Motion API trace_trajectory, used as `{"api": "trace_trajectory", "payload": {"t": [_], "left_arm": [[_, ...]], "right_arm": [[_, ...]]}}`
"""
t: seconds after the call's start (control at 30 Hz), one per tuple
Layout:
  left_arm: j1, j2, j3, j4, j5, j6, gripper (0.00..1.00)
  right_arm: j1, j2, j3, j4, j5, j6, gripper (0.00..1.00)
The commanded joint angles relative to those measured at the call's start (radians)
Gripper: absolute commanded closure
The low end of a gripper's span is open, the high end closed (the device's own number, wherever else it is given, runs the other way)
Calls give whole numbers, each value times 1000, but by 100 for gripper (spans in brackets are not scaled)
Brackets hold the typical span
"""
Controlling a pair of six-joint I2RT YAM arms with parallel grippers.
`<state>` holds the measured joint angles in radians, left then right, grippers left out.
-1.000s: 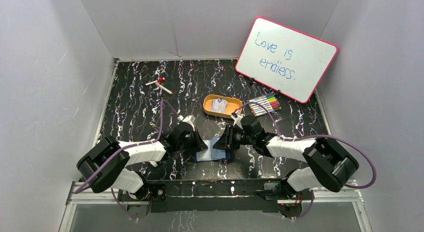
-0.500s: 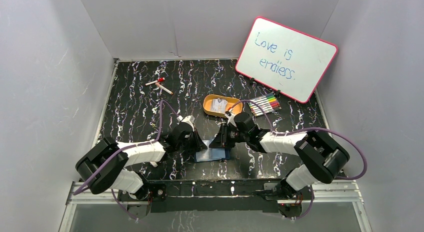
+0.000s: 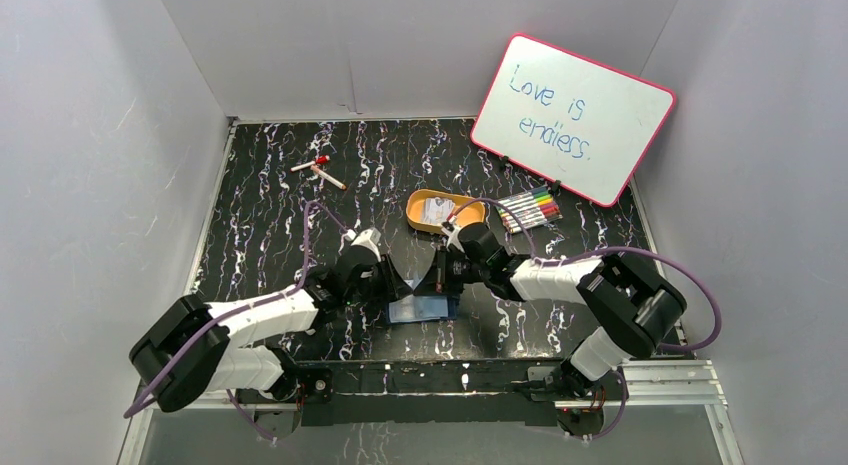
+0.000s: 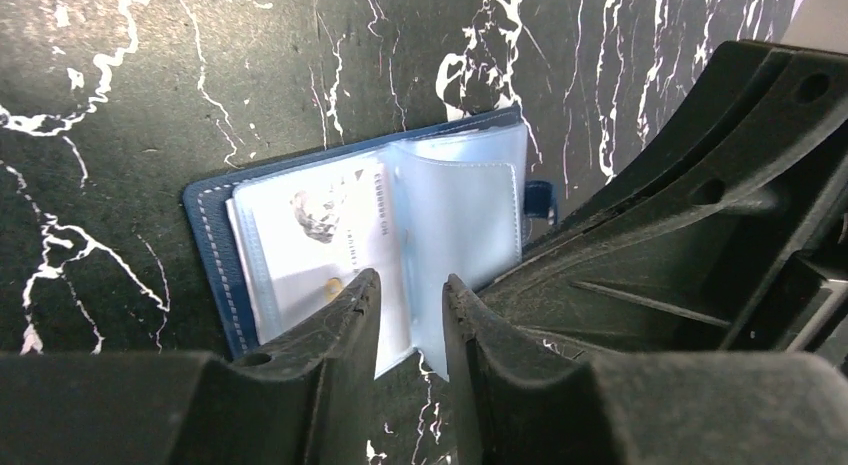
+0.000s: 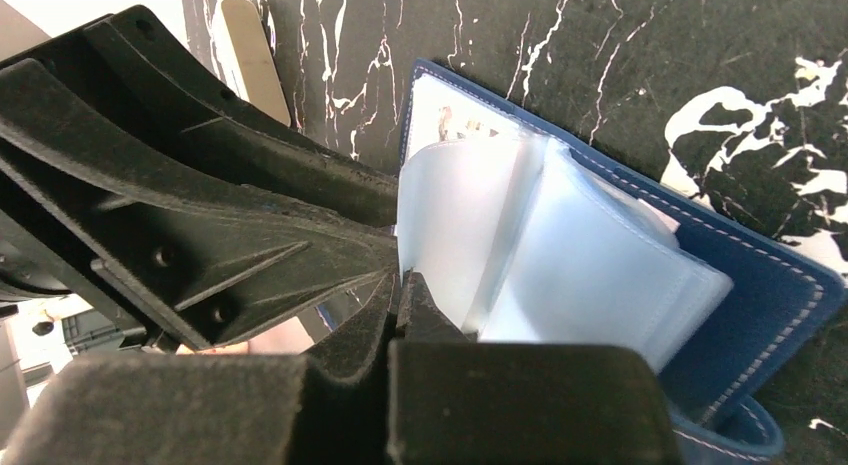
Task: Put the credit cards into the card holder
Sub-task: Turn over the card slot in the card holder.
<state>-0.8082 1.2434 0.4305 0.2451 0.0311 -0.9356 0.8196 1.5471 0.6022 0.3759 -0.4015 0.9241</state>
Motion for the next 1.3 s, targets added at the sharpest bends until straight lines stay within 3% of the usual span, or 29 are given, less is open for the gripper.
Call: {"api": "trace_trajectory", "payload": {"t": [0.0,0.2,0.33,0.7,0.93,1.27], "left_arm": [[-4,-68,0,-55,-72,-16,68],[-4,-108,25,-76,-114,-31,49],[-2,-79,58,-73,-103,-29,45],[-2,1,124,-98,-107,-33,45],[-1,27,140,-130,-131,-46,50],[8,33,160,-137,-138,-48,46]], "right_arm": [[10,13,50,-12,10,-22,100],[22,18,66,-43,33,-41,100],[35,25,85,-67,49,-59,100],[48,30,101,-80,58,-70,100],[53,20,99,-70,59,-71,100],[55,18,102,-65,57,-77,100]]}}
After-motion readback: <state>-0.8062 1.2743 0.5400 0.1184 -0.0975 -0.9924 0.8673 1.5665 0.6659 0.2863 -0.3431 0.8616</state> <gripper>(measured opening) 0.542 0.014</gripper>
